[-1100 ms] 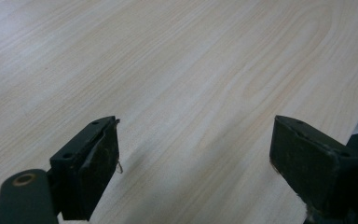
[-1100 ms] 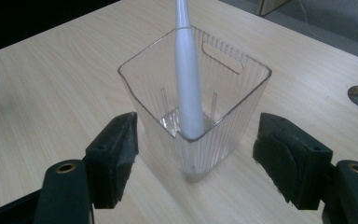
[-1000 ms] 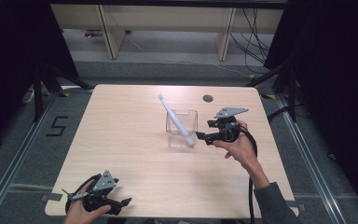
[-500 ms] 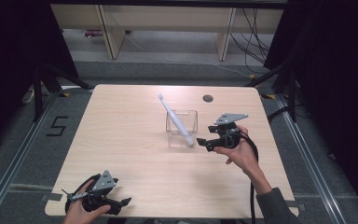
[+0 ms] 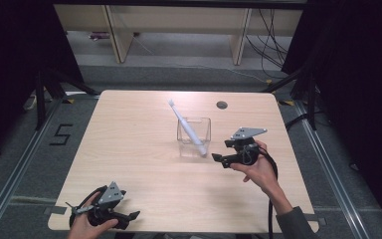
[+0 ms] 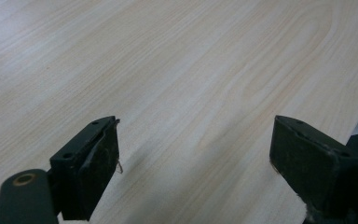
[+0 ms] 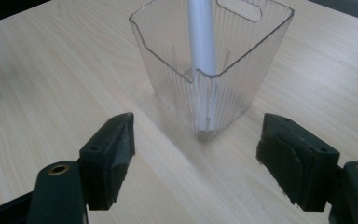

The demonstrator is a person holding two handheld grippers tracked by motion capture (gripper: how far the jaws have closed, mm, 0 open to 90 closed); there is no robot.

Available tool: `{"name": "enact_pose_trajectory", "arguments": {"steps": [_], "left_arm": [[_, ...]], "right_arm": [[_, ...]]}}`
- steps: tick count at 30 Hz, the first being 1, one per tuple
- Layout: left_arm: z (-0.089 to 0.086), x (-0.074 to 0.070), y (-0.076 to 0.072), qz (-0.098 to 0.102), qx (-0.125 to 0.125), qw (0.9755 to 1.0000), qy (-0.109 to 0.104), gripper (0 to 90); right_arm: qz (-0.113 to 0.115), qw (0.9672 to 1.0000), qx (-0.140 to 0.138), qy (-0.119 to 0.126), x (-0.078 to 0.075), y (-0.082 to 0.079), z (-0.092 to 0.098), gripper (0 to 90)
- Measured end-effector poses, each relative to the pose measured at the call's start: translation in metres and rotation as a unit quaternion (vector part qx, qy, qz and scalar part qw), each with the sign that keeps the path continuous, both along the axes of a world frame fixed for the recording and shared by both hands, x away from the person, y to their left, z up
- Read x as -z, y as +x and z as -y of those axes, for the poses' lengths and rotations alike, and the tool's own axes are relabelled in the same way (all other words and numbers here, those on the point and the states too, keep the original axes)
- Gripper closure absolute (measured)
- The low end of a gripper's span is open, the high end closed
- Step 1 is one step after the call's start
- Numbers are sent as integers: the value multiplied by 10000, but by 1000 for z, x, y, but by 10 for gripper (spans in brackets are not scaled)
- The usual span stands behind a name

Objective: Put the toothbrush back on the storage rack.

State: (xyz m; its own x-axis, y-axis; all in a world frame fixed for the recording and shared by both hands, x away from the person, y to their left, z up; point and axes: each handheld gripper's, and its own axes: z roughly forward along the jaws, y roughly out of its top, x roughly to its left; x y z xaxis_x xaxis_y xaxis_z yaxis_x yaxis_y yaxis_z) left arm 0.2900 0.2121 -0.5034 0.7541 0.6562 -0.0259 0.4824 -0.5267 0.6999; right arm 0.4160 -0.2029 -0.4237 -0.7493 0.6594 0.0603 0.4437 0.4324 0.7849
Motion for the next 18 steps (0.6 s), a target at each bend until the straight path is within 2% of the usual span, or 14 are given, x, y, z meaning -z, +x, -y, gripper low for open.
{"name": "enact_pose_trajectory", "arguments": {"steps": [4, 5, 6, 7, 9, 10, 11, 12, 14, 18], "left_arm": [[1, 0, 0, -13, 20, 10000, 7, 153], [1, 0, 0, -6, 25, 10000, 16, 153], [1, 0, 0, -2, 23, 10000, 9, 153], [0, 0, 0, 5, 27, 10000, 34, 153], [0, 0, 0, 1, 18, 10000, 22, 153], [0, 0, 0, 1, 2, 10000, 11, 153], [0, 0, 0, -5, -12, 10000, 2, 153], [0, 0, 0, -4, 12, 10000, 30, 153], [0, 0, 0, 0, 40, 10000, 53, 153], [0, 0, 0, -19, 5, 10000, -12, 153]], "right_arm": [[-127, 9999, 99, 48, 4, -6, 1, 266], [-117, 9999, 114, 44, 6, -7, 2, 264], [-1, 10000, 75, 28, 8, -6, 3, 264], [-142, 9998, 136, 37, 10, -9, 3, 264], [-109, 9999, 78, 25, 12, -8, 5, 263], [-193, 9997, 150, 51, 13, -10, 6, 263], [-51, 10000, 68, 38, 14, -9, 7, 263], [-152, 9996, 197, 98, 15, -12, 7, 262], [-97, 9998, 176, 45, 16, -12, 10, 263], [-220, 9995, 221, 76, 19, -17, 13, 262]]}}
